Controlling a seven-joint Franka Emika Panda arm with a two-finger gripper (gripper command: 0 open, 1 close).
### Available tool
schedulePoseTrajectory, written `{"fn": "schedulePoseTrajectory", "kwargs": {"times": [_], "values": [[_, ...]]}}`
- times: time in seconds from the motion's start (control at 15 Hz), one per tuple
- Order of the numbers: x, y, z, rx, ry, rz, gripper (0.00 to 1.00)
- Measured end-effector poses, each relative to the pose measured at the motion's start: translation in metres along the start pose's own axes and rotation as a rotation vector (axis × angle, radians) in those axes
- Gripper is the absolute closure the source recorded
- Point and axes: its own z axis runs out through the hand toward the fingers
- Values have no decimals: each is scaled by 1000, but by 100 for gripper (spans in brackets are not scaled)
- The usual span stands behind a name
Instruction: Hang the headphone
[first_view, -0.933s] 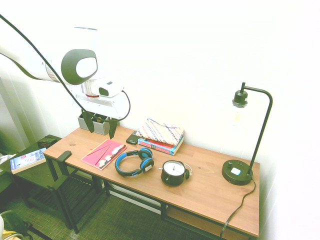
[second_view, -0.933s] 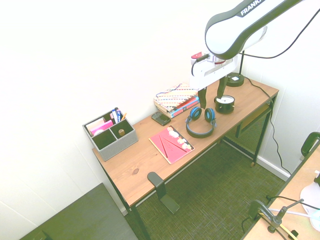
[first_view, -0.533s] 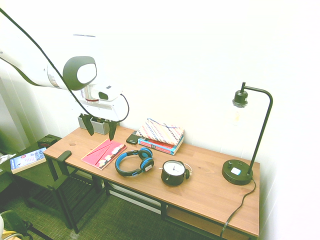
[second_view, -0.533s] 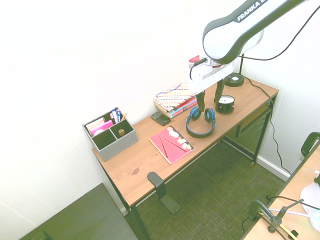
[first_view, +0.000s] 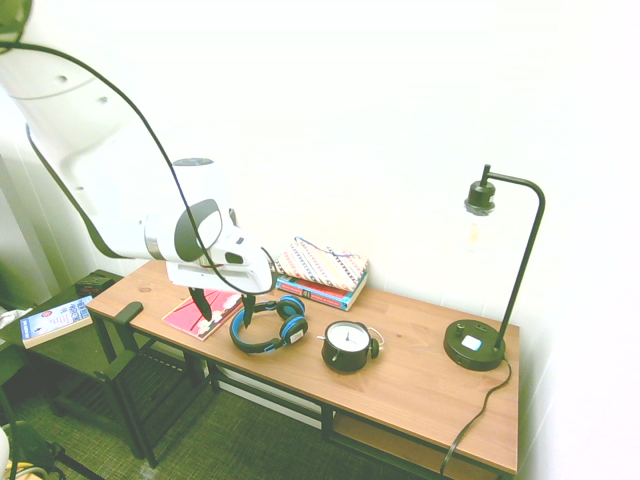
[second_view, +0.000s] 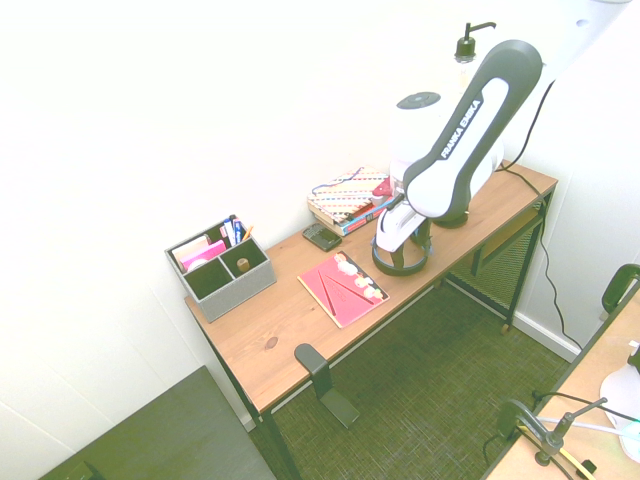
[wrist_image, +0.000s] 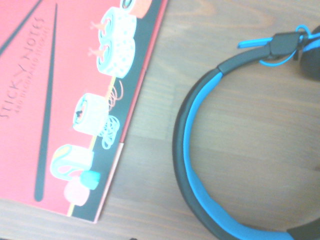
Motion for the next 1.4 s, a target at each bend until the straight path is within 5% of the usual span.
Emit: {"fn": "schedulePoseTrajectory", "kwargs": {"times": [0.27,0.33,1.4], "values": [[10,-33,21,-1,19,-52,0],[12,-41,23,-2,27,-65,100],[36,-31,56,-25,-6,-1,100]]}}
